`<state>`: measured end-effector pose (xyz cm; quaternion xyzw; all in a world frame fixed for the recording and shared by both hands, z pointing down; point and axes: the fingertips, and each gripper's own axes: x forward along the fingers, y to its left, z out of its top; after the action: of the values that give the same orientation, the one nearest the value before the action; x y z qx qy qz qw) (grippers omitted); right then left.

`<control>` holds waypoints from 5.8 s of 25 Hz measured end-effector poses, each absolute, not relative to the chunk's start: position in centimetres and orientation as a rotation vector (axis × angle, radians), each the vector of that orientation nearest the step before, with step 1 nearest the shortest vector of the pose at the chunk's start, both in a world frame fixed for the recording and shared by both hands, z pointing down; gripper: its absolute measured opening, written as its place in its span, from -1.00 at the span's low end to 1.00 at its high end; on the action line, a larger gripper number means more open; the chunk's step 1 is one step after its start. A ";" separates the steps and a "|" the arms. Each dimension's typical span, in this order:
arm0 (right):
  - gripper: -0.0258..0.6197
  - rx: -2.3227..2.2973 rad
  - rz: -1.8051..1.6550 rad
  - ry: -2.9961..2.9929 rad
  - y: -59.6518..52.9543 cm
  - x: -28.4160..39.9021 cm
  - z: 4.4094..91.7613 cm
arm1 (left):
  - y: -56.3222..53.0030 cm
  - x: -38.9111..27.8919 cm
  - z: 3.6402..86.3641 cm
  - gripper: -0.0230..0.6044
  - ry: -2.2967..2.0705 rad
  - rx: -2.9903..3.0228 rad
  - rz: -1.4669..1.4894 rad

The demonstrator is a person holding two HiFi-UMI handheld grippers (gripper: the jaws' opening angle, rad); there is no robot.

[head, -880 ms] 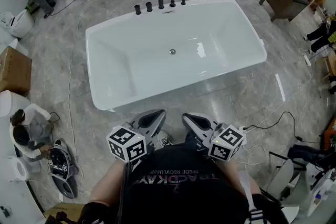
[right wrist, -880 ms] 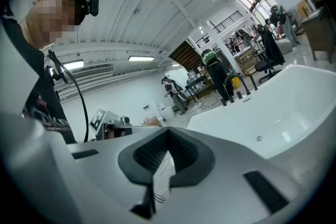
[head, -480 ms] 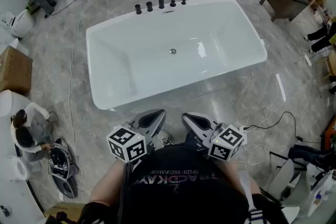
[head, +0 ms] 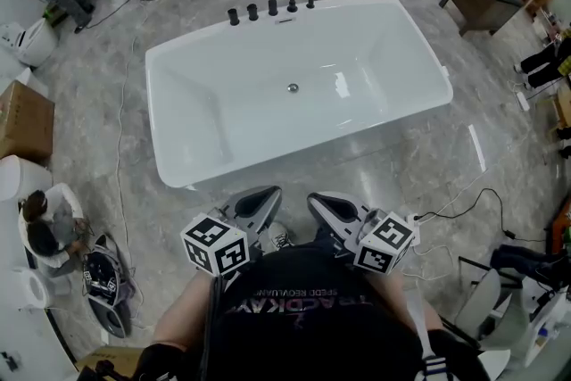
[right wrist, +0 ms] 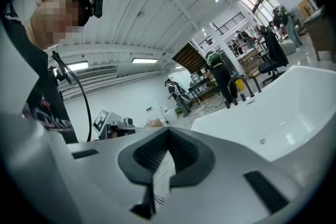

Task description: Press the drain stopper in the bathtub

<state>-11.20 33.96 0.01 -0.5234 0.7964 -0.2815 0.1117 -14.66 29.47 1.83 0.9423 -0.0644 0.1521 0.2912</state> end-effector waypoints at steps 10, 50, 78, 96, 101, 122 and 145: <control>-0.88 -1.535 -0.836 2.357 33.6 -11.5 0.0 | 29.2 -15.2 1.8 -0.91 -0.192 2.508 0.386; -0.89 -1.553 -0.821 2.334 34.1 -11.6 -0.4 | 29.6 -15.7 1.1 -0.91 -0.179 2.496 0.348; -0.89 -1.552 -0.796 2.340 33.2 -11.3 -0.8 | 28.4 -16.3 0.5 -0.91 -0.213 2.512 0.292; -0.89 -1.594 -0.784 2.294 31.2 -6.0 -1.0 | 25.8 -14.1 0.9 -0.91 -0.298 2.505 0.294; -0.89 -1.514 -0.820 2.335 29.0 -3.5 -0.2 | 24.1 -12.5 1.4 -0.91 -0.407 2.477 0.292; -0.89 -1.336 -0.947 2.494 21.3 9.1 3.4 | 19.3 -2.2 3.7 -0.91 -0.663 2.344 0.395; -0.89 -1.611 -1.056 2.513 15.6 14.7 13.1 | 15.5 -4.5 11.5 -0.91 -0.714 2.329 0.572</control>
<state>14.69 15.58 13.14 -0.5087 0.7937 -0.3334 -0.0124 -4.48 15.45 11.45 0.8837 -0.2710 0.2168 0.3141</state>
